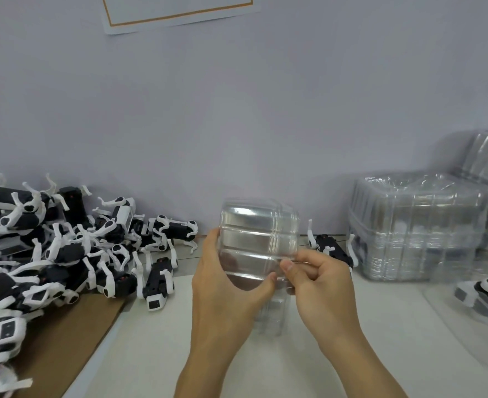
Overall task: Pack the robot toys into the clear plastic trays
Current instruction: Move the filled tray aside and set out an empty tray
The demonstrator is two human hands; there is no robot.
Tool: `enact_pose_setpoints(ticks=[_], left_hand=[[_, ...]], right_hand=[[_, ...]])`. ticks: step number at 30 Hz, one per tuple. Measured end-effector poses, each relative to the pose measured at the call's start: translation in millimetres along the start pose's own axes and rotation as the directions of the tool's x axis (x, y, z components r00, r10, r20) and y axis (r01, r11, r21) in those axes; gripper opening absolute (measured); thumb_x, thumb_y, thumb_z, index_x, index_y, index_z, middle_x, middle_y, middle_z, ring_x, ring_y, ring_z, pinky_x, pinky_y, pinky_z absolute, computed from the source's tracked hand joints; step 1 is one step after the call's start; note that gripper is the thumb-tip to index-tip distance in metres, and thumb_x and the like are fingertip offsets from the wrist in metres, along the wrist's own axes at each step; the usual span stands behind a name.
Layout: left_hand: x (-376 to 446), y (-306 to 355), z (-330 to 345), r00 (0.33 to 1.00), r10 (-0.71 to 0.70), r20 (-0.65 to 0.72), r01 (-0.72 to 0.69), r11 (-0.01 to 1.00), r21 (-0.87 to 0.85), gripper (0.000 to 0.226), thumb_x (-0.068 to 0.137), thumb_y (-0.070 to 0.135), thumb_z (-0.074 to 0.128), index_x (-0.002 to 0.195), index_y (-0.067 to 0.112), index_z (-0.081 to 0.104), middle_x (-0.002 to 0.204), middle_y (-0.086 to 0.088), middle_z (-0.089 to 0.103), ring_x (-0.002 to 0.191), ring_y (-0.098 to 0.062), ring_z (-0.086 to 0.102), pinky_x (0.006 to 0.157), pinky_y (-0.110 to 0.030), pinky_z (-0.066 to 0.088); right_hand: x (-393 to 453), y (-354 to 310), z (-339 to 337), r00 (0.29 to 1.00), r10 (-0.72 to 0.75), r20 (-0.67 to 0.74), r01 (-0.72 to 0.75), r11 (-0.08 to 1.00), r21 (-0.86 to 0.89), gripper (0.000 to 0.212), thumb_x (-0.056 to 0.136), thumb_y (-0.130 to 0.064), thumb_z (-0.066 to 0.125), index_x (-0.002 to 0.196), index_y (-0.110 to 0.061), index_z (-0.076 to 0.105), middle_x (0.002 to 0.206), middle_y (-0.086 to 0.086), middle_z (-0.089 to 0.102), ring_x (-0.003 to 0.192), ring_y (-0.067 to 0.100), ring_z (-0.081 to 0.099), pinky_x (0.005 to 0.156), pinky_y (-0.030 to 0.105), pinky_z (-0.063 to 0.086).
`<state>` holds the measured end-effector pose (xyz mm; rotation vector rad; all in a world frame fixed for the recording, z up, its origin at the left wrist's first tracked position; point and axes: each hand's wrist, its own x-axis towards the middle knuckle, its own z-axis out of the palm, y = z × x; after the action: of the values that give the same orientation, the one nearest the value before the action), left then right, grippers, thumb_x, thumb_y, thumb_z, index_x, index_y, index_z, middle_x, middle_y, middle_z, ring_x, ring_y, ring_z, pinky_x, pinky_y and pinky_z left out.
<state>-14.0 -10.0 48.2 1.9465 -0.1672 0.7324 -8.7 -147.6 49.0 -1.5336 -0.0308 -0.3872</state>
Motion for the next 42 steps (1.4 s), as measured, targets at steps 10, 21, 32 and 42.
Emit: enact_pose_setpoints(ticks=[10, 21, 32, 42], left_hand=[[27.2, -31.2, -88.5, 0.852, -0.272, -0.447, 0.228, 0.962, -0.151, 0.063, 0.070, 0.037, 0.085, 0.120, 0.031, 0.045, 0.107, 0.003, 0.066, 0.091, -0.007, 0.066, 0.081, -0.031, 0.055], [29.0, -20.4, -82.3, 0.880, -0.273, -0.390, 0.184, 0.951, -0.249, 0.081, 0.066, 0.039, 0.088, 0.133, 0.035, 0.043, 0.120, 0.004, 0.063, 0.109, -0.018, 0.064, 0.092, -0.044, 0.054], [21.0, -15.7, -65.3, 0.984, -0.111, -0.140, 0.110, 0.994, -0.015, 0.101, 0.064, 0.036, 0.091, 0.145, 0.040, 0.031, 0.115, 0.035, 0.050, 0.106, 0.022, 0.044, 0.091, -0.019, 0.039], [13.3, -25.4, -41.4, 0.986, -0.161, -0.034, 0.165, 0.967, 0.196, 0.108, 0.058, 0.039, 0.093, 0.138, 0.061, 0.024, 0.108, 0.016, 0.055, 0.104, -0.002, 0.049, 0.089, -0.032, 0.042]], right_hand=[[26.4, 20.1, -58.4, 0.925, 0.238, -0.297, -0.145, 0.942, 0.301, 0.019, 0.096, -0.004, 0.058, 0.082, -0.013, 0.069, 0.075, 0.001, 0.069, 0.071, 0.019, 0.066, 0.073, 0.036, 0.055], [8.1, 33.6, -3.2, 0.984, 0.157, -0.082, -0.151, 0.986, 0.070, 0.018, 0.102, -0.013, 0.051, 0.096, -0.024, 0.064, 0.090, -0.002, 0.077, 0.094, 0.023, 0.070, 0.097, 0.052, 0.051], [12.9, 38.7, -6.7, 0.945, 0.309, -0.111, -0.265, 0.918, 0.295, 0.014, 0.103, -0.011, 0.048, 0.104, -0.014, 0.062, 0.097, 0.004, 0.069, 0.087, 0.020, 0.070, 0.068, 0.029, 0.056], [23.5, -38.7, -74.5, 0.996, -0.004, 0.093, -0.015, 0.978, 0.209, 0.038, 0.097, 0.000, 0.050, 0.075, -0.022, 0.071, 0.067, -0.002, 0.063, 0.062, 0.016, 0.058, 0.058, 0.029, 0.049]])
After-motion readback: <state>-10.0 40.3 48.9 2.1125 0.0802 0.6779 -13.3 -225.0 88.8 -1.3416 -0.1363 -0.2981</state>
